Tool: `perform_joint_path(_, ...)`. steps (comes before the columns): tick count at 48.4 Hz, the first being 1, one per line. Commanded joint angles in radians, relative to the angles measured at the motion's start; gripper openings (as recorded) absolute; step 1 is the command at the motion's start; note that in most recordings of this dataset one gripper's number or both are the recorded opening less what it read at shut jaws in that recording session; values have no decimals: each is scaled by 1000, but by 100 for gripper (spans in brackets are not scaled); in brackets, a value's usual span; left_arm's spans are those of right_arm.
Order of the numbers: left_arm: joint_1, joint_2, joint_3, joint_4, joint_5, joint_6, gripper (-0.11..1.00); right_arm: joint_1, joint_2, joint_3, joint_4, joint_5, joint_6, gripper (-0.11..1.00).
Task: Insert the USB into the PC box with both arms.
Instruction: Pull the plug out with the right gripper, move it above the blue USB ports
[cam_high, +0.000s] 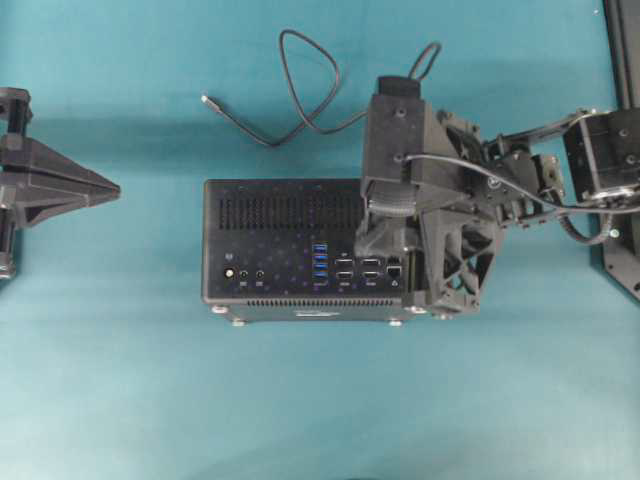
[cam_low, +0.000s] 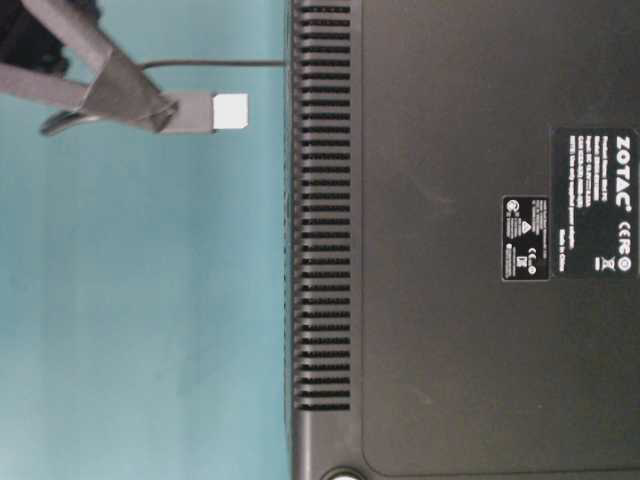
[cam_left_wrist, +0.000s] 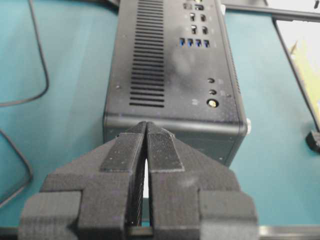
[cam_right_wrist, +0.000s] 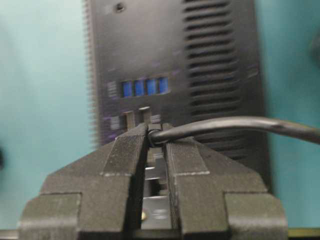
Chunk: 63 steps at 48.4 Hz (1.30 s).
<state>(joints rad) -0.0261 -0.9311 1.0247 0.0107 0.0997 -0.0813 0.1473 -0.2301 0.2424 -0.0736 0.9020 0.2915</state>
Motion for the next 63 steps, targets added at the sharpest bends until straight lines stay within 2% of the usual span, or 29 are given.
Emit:
perform_joint_path(1,0,3,-11,2,-5,-2,0,9,-6,-35,-28,2,-12,12)
perform_joint_path(19,-2,-5,-11,3,-5,-3,0,23,67,-78,-132,3,-20,12)
perform_joint_path(41,-2,-29,-5,2,6,-5,0,23,107,-110,-158,2,-21,12)
perform_joint_path(53,-2,-29,-3,3,11,-6,0,23,126,-137,-155,6,-77,12)
perform_joint_path(63,-2,-29,-2,3,11,-8,0,23,129,-135,-155,34,-80,12)
